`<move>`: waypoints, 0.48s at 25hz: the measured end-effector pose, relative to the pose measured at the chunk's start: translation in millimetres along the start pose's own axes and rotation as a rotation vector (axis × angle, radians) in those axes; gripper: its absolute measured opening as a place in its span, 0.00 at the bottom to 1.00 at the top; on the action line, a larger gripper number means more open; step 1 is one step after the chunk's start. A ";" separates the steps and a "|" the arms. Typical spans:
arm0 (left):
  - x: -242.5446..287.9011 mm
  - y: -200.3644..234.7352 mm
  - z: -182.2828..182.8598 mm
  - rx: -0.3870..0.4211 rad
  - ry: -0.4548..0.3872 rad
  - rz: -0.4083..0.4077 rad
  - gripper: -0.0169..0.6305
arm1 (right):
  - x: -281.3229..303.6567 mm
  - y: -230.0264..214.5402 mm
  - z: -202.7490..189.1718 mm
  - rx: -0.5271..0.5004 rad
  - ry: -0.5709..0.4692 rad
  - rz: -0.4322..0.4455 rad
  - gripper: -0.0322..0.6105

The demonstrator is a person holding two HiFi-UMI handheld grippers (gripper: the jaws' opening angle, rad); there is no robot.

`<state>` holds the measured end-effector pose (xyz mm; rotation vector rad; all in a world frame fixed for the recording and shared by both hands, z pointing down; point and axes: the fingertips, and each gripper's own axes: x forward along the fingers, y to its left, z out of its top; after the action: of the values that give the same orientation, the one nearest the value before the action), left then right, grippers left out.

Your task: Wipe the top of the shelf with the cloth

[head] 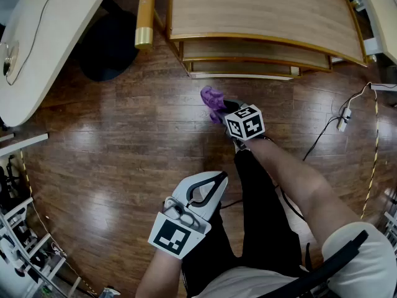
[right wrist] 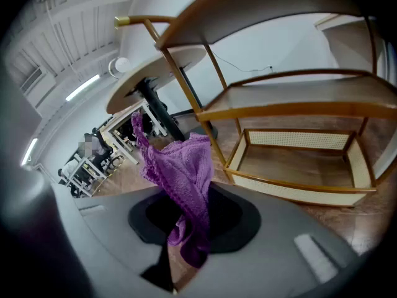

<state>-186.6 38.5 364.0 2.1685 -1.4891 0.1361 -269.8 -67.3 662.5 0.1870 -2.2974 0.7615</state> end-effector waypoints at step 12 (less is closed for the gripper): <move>95.6 96.3 -66.6 0.008 0.024 0.011 0.05 | 187.7 -112.8 17.1 0.024 0.050 -0.009 0.21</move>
<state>-222.2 -38.6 488.9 2.1577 -1.4900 0.1708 -382.0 -154.7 829.9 0.1866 -2.2393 0.7811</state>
